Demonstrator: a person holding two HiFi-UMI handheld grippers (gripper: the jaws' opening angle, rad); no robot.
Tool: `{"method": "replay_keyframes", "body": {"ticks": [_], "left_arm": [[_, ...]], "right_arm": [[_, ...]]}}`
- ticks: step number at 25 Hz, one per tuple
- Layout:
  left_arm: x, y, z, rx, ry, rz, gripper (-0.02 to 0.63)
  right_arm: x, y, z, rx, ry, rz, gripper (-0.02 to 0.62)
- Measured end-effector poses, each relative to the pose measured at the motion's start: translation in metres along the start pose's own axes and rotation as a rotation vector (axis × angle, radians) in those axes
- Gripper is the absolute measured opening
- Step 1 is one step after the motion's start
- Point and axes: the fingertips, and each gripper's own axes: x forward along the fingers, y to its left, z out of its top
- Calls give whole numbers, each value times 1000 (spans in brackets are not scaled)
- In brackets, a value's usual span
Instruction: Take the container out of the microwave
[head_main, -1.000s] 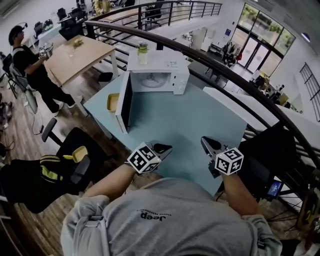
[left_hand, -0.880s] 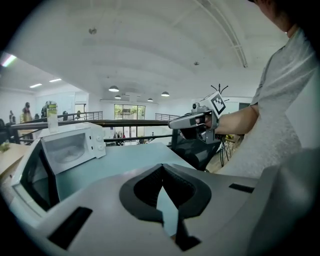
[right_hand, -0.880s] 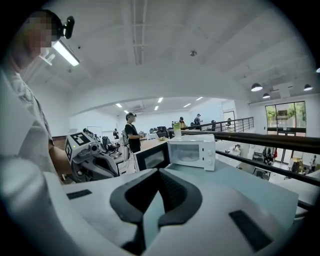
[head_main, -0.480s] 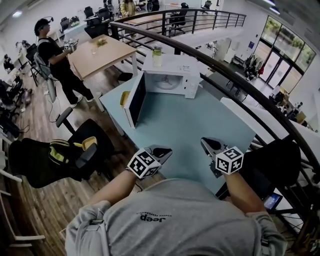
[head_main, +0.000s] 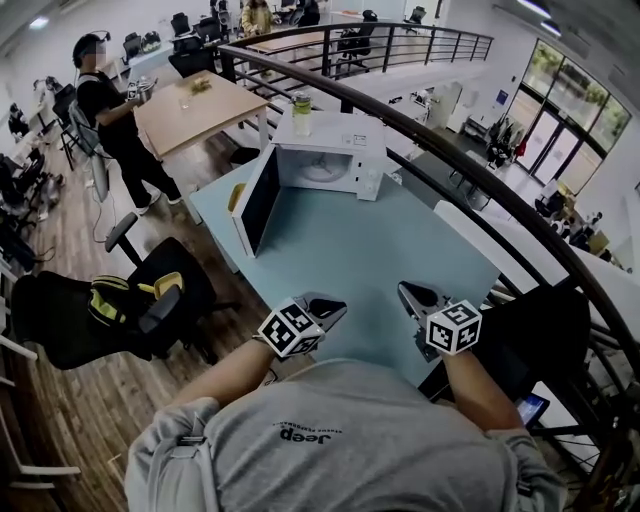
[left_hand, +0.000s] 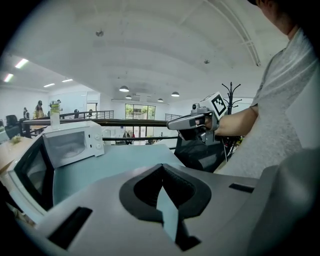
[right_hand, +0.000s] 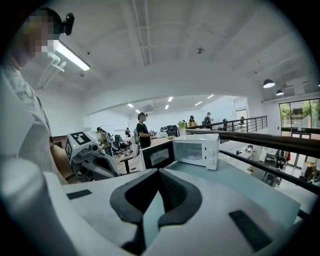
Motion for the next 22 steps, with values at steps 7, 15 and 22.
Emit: {"method": "replay_keyframes", "body": {"ticks": [7, 15, 22], "left_arm": [[10, -3, 1, 34, 31, -39, 18], [8, 6, -7, 40, 49, -76, 18], [9, 16, -13, 47, 58, -125, 18]], "right_arm": [[-3, -6, -7, 22, -7, -25, 17], [1, -3, -12, 38, -4, -64, 17], [10, -2, -17, 48, 18, -107, 17]]}}
